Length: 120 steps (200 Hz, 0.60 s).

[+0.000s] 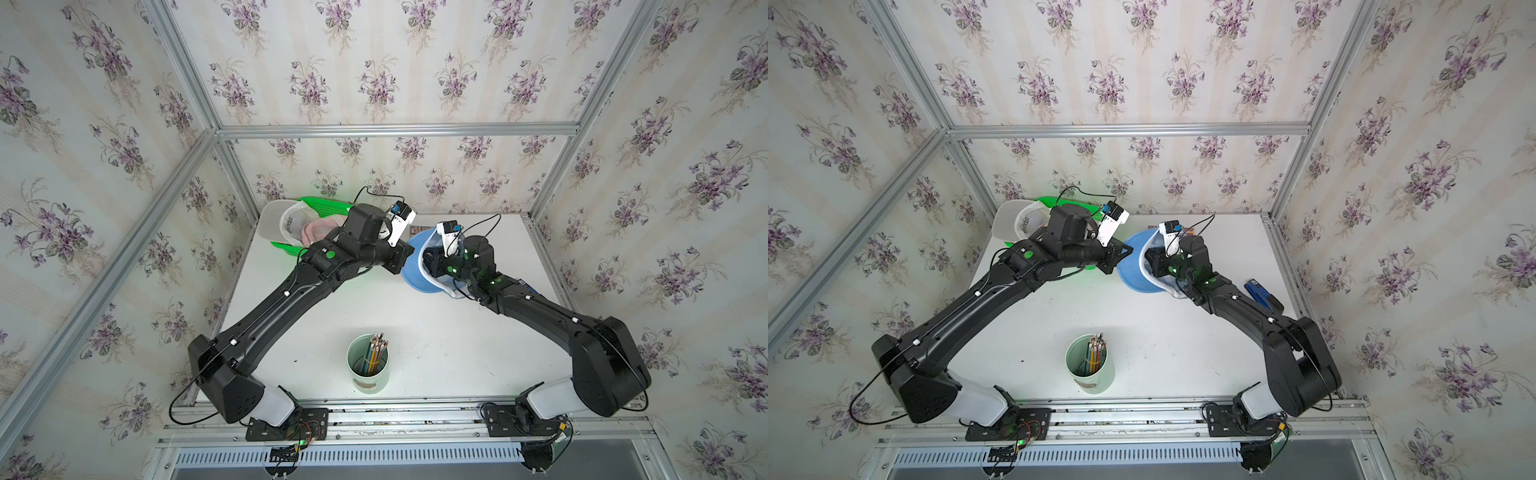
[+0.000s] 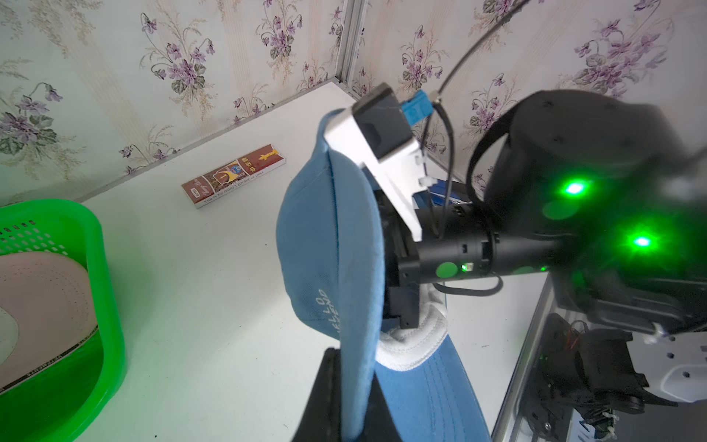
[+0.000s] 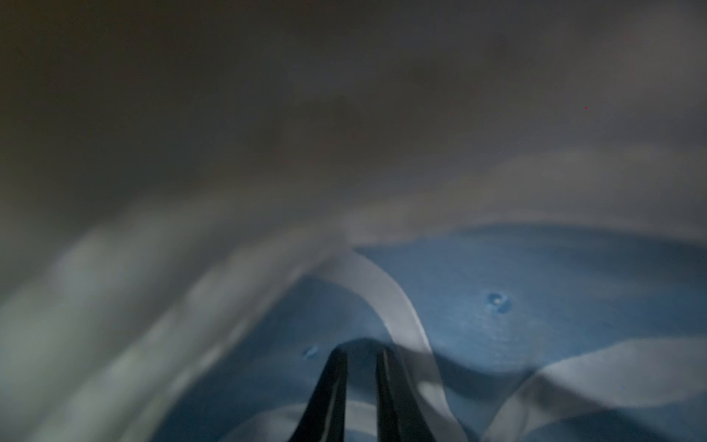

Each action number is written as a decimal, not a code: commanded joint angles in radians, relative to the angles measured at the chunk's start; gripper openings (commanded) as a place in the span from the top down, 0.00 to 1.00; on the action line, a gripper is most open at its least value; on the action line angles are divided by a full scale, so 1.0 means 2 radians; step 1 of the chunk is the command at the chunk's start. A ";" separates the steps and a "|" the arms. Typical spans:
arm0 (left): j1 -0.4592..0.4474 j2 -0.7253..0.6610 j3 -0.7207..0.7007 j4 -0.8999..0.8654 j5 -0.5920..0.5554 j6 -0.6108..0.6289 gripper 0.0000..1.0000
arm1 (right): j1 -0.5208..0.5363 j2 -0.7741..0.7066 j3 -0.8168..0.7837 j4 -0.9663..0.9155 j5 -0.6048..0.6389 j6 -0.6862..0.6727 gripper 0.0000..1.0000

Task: Turn the baseball cap inside out
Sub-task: Turn over the baseball cap.

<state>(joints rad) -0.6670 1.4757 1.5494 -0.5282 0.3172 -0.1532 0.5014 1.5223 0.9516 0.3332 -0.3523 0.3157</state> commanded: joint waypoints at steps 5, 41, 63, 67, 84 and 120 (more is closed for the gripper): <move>-0.001 -0.015 -0.013 0.080 0.071 0.000 1.00 | 0.011 0.025 0.020 -0.007 -0.015 0.003 0.79; 0.001 0.003 0.023 0.022 -0.031 0.009 1.00 | 0.015 -0.027 0.001 -0.032 0.011 -0.014 0.73; 0.004 0.010 0.034 0.022 -0.022 0.040 1.00 | 0.014 -0.062 -0.012 -0.074 0.001 -0.049 0.72; 0.004 0.010 0.034 0.025 -0.016 0.046 1.00 | 0.014 -0.065 -0.013 -0.081 -0.004 -0.056 0.72; 0.004 0.010 0.031 0.034 -0.003 0.068 1.00 | 0.014 -0.068 -0.013 -0.113 -0.031 -0.077 0.74; 0.006 0.022 0.043 0.013 0.003 0.101 1.00 | 0.010 -0.093 -0.044 -0.103 -0.035 -0.067 0.76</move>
<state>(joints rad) -0.6598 1.5047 1.6131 -0.5514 0.3149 -0.0227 0.5232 1.3712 0.8917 0.1200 -0.3435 0.2344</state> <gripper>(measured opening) 0.092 0.245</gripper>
